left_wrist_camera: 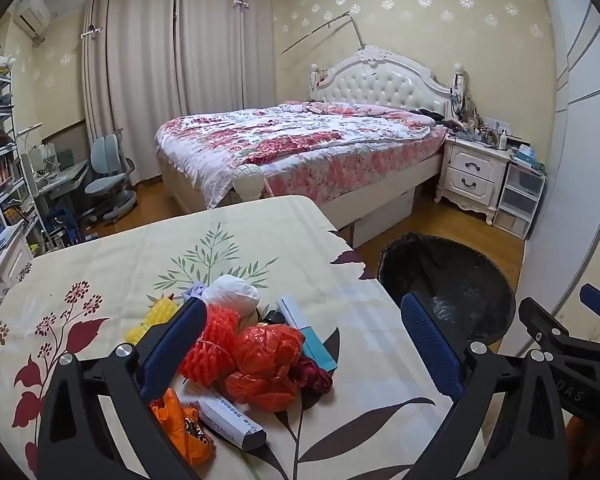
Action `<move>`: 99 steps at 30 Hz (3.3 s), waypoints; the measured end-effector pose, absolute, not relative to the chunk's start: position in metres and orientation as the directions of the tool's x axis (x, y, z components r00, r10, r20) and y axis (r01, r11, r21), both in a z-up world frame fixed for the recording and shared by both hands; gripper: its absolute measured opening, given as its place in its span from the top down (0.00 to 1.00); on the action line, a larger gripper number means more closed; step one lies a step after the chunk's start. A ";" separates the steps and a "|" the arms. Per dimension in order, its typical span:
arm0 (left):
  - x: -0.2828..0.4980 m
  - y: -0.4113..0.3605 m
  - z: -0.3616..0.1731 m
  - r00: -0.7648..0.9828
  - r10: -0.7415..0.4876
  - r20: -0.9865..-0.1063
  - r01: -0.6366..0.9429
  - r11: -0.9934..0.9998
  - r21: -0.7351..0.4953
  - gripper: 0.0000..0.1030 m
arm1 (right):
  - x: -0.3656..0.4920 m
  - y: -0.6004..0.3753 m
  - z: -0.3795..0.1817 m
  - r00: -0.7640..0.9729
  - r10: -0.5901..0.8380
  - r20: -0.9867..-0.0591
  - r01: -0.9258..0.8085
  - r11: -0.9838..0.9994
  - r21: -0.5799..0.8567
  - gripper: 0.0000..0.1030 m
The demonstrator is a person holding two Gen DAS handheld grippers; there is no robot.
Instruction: Collect trash
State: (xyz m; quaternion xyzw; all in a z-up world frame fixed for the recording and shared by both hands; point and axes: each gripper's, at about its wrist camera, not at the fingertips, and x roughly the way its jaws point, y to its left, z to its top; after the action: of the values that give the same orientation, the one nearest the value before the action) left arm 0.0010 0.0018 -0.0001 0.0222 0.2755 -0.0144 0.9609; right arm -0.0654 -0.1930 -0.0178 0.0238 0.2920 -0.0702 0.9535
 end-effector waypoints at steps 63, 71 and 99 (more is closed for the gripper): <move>0.005 -0.003 -0.019 0.817 -0.011 -0.577 0.051 0.997 0.052 0.06 | -0.066 -0.196 -0.019 0.818 -0.120 -0.562 0.148 0.989 0.004 0.04; 0.007 -0.002 -0.018 0.816 -0.011 -0.577 0.050 0.997 0.051 0.06 | -0.066 -0.196 -0.019 0.818 -0.121 -0.563 0.148 0.989 0.003 0.04; -0.003 0.012 -0.016 0.791 -0.007 -0.611 0.053 0.997 0.057 0.06 | -0.074 -0.192 -0.032 0.814 -0.107 -0.572 0.129 0.992 -0.002 0.04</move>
State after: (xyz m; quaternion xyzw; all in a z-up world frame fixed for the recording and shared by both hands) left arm -0.0026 0.0122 -0.0165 0.0356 0.3226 -0.0159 0.9457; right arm -0.0736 -0.1925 -0.0318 0.0185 0.2990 -0.0620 0.9521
